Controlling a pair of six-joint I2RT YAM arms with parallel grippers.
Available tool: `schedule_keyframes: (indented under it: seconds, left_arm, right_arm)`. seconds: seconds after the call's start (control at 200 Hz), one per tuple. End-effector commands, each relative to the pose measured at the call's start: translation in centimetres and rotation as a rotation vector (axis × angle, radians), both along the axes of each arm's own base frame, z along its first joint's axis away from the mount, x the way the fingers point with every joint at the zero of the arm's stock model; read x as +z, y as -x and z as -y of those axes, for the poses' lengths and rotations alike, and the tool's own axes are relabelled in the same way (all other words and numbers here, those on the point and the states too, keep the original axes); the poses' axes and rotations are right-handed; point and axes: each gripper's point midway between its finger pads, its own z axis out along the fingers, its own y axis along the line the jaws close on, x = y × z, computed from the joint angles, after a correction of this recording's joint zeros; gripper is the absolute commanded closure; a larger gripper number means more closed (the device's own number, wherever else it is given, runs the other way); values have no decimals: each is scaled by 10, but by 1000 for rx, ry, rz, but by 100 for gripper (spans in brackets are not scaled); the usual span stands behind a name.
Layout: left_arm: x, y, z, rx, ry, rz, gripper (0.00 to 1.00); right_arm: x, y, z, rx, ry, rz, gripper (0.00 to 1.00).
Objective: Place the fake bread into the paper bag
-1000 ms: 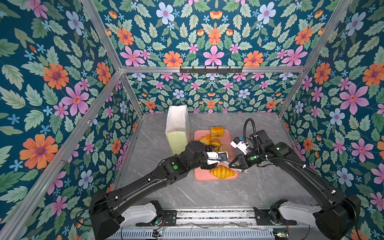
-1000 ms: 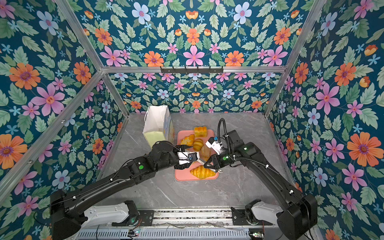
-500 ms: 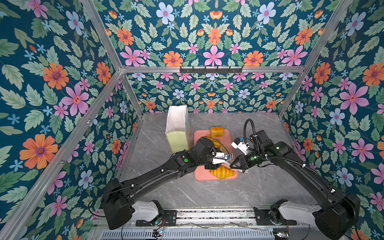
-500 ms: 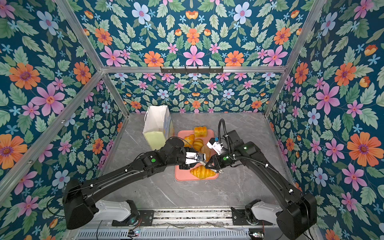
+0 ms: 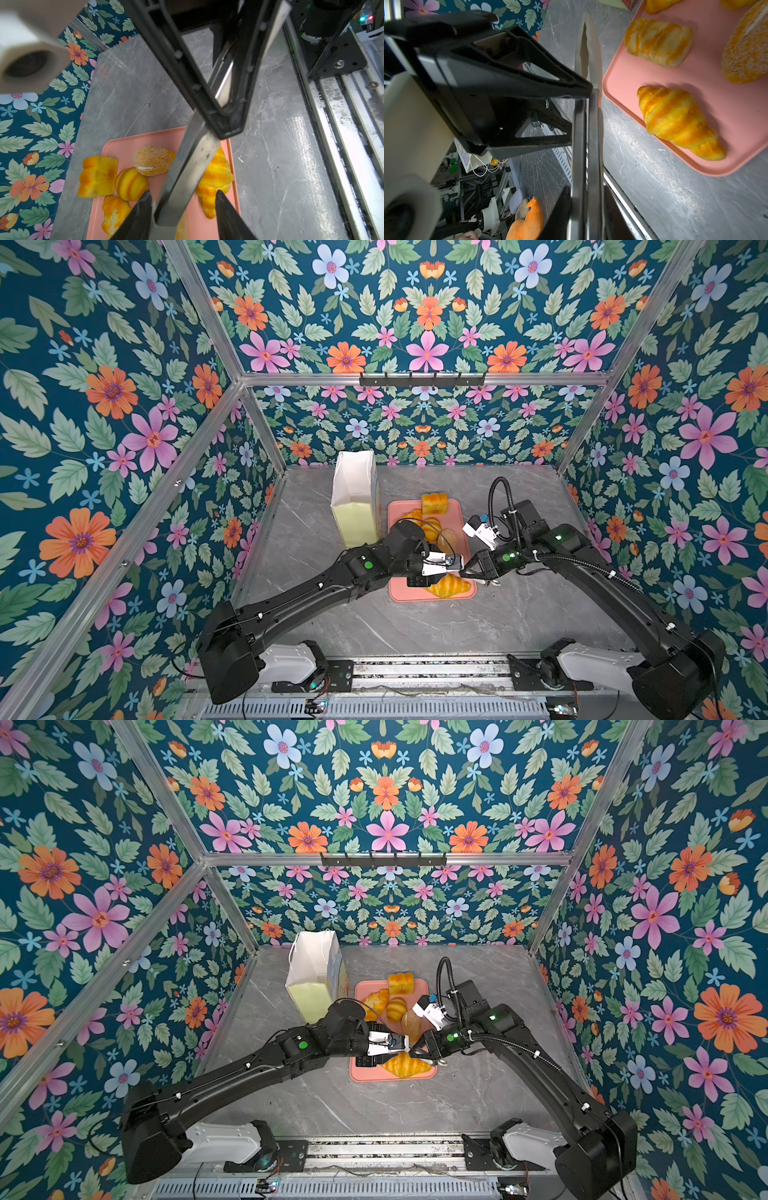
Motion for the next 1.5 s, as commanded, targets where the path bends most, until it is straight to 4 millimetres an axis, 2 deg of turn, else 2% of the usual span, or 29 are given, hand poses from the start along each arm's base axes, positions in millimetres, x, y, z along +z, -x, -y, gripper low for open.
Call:
schedule_keyframes:
  seconds: [0.0, 0.065, 0.175, 0.34, 0.575, 0.805, 1.04, 1.1, 1.165, 1.25, 1.33, 1.495]
  left_arm:
    - [-5, 6, 3, -25, 6, -40, 49]
    - [-7, 5, 5, -24, -3, -48, 52]
    - [-6, -2, 10, -1, 14, -36, 62]
    - [-5, -9, 15, 16, 49, -2, 62]
    - [-8, -9, 15, 23, 41, -22, 72]
    - [-4, -8, 12, 39, 64, -26, 75]
    - [-1, -9, 14, 45, 75, -34, 76]
    - [-1, -10, 14, 50, 74, -31, 72]
    - [2, -10, 14, 57, 86, -32, 61]
    - [12, -10, 12, 69, 107, -28, 53]
    - [27, -9, 7, 86, 144, -20, 47]
    - [76, -11, -10, 178, 280, -19, 37]
  right_arm:
    - [9, 0, -4, 24, -38, 29, 89]
    - [10, 0, -4, 22, -40, 29, 89]
    - [13, 0, -5, 24, -54, 35, 88]
    - [12, 1, -6, 25, -54, 23, 88]
    - [13, 2, -5, 26, -53, 27, 85]
    - [11, 2, -5, 26, -51, 25, 83]
    - [12, 3, -6, 31, -58, 28, 87]
    - [12, 3, -6, 31, -58, 29, 89]
    - [13, 2, -5, 28, -57, 38, 90]
    - [13, 1, -3, 15, -40, 46, 90]
    - [11, -2, 1, -7, -4, 49, 90]
    - [4, -11, 17, -76, 127, 43, 89]
